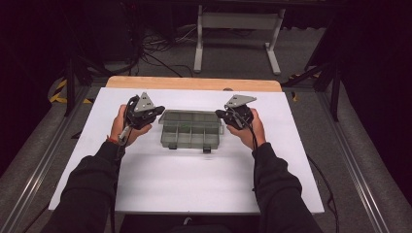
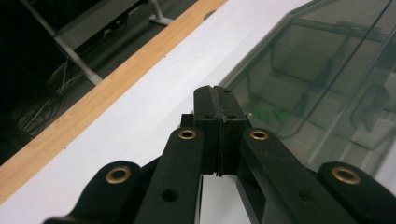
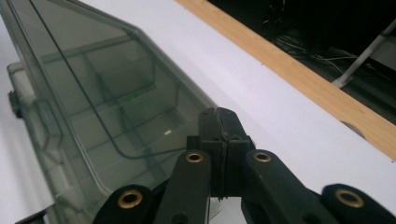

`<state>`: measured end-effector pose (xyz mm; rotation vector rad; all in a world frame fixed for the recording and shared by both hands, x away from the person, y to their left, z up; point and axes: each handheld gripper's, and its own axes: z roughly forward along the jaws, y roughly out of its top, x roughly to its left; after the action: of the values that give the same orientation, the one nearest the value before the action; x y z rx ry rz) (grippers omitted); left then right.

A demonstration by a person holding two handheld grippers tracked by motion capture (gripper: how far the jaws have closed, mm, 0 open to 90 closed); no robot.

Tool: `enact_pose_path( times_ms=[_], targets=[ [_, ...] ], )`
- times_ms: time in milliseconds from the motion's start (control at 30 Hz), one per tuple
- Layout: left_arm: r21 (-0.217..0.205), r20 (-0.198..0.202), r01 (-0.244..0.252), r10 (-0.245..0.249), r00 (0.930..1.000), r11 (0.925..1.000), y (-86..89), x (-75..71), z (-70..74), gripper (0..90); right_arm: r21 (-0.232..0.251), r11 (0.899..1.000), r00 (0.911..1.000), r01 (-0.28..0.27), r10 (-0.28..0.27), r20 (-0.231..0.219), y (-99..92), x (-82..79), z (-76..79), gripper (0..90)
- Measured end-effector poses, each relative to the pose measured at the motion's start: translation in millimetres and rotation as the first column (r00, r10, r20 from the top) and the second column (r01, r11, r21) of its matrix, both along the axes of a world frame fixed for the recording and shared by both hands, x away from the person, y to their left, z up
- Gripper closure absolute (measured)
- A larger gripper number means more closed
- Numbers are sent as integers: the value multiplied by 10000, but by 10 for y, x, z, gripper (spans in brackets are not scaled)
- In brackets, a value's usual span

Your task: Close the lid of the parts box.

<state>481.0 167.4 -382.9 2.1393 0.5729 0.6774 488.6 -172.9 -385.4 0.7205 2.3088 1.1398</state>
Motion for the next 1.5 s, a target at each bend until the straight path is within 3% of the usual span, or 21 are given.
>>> enact_pose_path(
  times_ms=[233,600,1500],
  targets=[
    [153,108,358,-360,9993,9992,-22,-132,-42,896,-126,9993,9994,-343,343,30,8,-151,-32,900],
    [-98,83,663,-662,9978,9978,11,-295,-169,897,-107,9981,9981,-608,609,27,-10,-293,-99,900],
    [-5,-216,848,-848,9962,9964,-42,-412,-433,898,-141,9961,9958,-873,869,-276,17,-461,-334,900]
  ],
)
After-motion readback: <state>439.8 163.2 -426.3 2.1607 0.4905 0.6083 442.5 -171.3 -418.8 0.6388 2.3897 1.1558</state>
